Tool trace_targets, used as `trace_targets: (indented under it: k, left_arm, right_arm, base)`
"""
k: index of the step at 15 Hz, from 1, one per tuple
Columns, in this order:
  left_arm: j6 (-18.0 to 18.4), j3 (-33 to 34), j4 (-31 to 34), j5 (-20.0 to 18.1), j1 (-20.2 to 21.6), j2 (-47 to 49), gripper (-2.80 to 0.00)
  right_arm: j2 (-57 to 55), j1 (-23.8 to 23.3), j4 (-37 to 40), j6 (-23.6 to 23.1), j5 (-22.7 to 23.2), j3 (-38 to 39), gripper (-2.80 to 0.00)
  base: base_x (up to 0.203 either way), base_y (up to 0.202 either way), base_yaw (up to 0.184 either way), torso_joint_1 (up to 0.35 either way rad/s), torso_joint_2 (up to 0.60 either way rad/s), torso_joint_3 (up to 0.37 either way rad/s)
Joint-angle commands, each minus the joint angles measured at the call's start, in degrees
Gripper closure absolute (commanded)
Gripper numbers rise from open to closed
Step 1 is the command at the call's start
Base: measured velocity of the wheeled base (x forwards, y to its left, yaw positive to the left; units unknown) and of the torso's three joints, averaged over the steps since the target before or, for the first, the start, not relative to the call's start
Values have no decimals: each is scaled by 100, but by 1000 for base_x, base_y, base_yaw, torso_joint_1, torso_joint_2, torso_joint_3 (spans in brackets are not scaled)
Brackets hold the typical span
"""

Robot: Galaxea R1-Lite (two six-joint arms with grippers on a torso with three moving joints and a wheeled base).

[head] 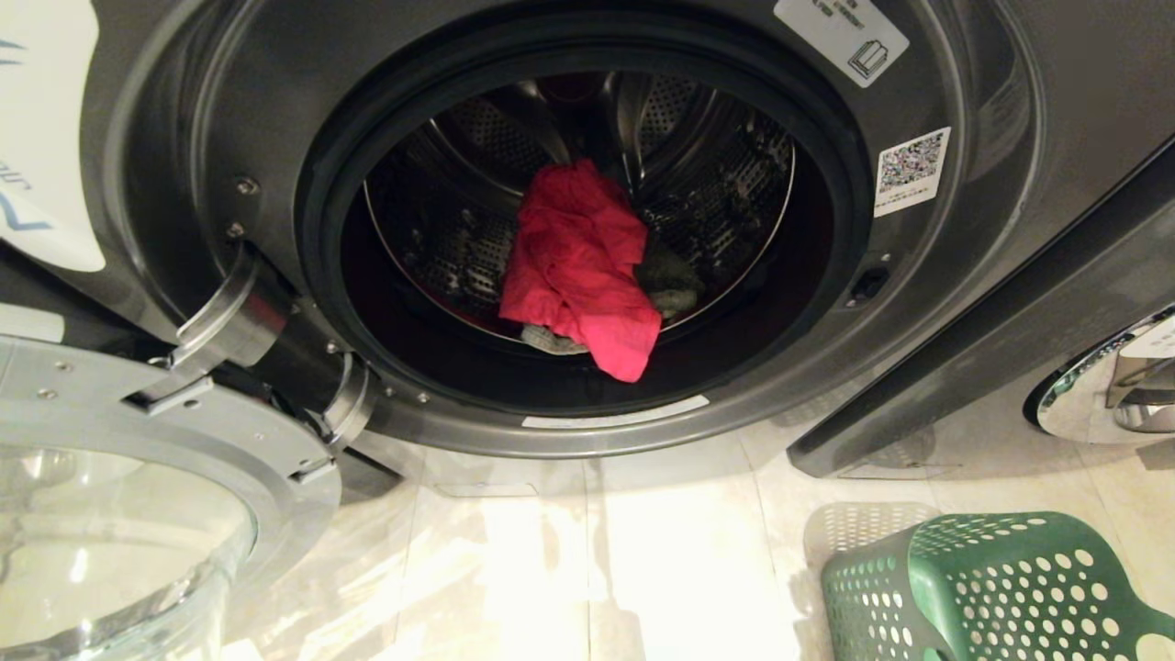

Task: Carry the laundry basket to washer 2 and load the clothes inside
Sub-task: Close the washing machine door with the left hand

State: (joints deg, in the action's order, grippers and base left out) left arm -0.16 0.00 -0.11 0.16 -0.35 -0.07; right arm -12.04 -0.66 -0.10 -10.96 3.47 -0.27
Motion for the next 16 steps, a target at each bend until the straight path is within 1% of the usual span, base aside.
trace_targets:
  k: [1,3,5,7,13,16]
  left_arm:
    - [-10,0,2,2,0,-1,0]
    - [-2,0,2,2,0,4,0]
    - [-2,0,2,2,0,-1,0]
    - [-2,0,2,2,0,-1,0]
    - [-2,0,2,2,0,-1,0]
    - [-2,0,2,2,0,-1,0]
  right_arm:
    - [661,54,17,-11,8,18,0]
    - [1208,78,15,21,9,24,0]
    - [1195,92,36,77,4,27,0]
    - [1195,92,54,235,4,27,0]
    - [1195,92,27,162,13,27,0]
    - [1195,92,54,471,-57,27,0]
  base:
    - [0,0,0,0,0,0]
    - [0,0,0,0,0,0]
    - [0,0,0,0,0,0]
    - [0,0,0,0,0,0]
    - [0,0,0,0,0,0]
    - [0,0,0,0,0,0]
